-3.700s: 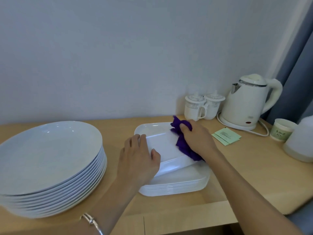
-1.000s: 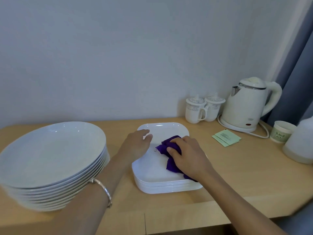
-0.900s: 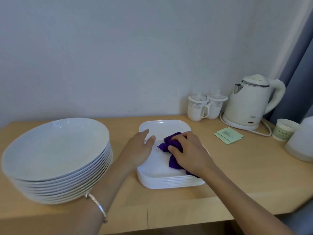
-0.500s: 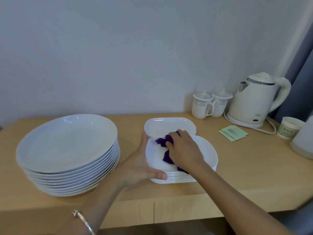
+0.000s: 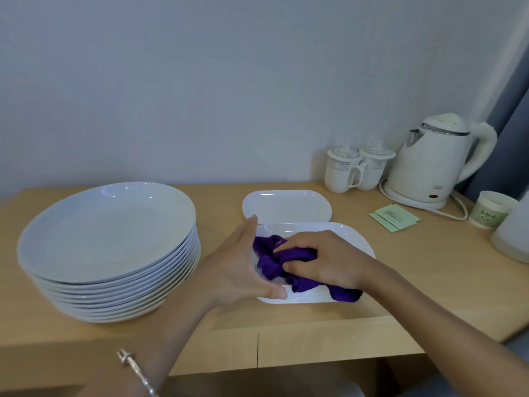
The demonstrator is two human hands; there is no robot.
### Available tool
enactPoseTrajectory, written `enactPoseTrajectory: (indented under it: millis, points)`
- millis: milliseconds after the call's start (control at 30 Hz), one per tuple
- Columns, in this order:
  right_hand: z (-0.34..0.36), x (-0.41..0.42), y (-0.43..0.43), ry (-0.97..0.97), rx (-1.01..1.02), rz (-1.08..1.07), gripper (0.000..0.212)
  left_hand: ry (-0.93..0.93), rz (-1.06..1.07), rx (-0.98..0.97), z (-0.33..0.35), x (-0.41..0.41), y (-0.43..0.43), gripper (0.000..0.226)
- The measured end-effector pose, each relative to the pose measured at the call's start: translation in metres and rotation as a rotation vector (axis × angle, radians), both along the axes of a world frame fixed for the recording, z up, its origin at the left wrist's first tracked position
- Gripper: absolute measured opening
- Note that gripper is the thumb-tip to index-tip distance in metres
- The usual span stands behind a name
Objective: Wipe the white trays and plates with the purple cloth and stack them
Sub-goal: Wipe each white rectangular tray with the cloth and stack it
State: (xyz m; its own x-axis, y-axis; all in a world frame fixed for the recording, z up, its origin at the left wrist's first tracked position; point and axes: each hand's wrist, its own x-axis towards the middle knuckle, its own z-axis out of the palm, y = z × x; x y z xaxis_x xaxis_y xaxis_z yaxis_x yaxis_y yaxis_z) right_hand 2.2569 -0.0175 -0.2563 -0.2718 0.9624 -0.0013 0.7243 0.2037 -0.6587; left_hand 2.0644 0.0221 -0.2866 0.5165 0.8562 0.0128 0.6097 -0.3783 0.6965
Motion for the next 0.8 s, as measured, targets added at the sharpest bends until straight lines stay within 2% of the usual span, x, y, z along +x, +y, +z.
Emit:
enactPoseTrajectory:
  millis: [67, 233, 400, 500, 567, 700, 800]
  points:
    - [0.0, 0.0, -0.001, 0.009, 0.002, -0.005, 0.025, 0.041, 0.001, 0.032, 0.005, 0.0, -0.001, 0.135]
    - [-0.001, -0.009, 0.005, 0.067, 0.013, -0.002, 0.027, 0.063, -0.028, -0.103, 0.005, 0.002, 0.007, 0.147]
    - [-0.001, -0.022, 0.01, 0.09, 0.025, 0.084, 0.024, 0.05, -0.039, -0.153, 0.001, 0.0, 0.013, 0.15]
    - [-0.002, -0.017, 0.01, 0.01, 0.068, 0.088, 0.02, 0.071, -0.031, -0.115, 0.003, 0.0, 0.012, 0.148]
    - [0.0, -0.001, 0.008, -0.088, 0.111, 0.017, 0.019, 0.103, -0.04, -0.075, 0.003, 0.0, 0.012, 0.146]
    - [-0.001, 0.037, 0.005, -0.198, 0.171, -0.254, 0.019, 0.141, -0.033, -0.013, 0.002, 0.001, 0.011, 0.139]
    - [-0.014, 0.028, 0.013, -0.335, 0.233, -0.386, 0.03, 0.158, -0.029, -0.019, 0.004, 0.0, 0.007, 0.139]
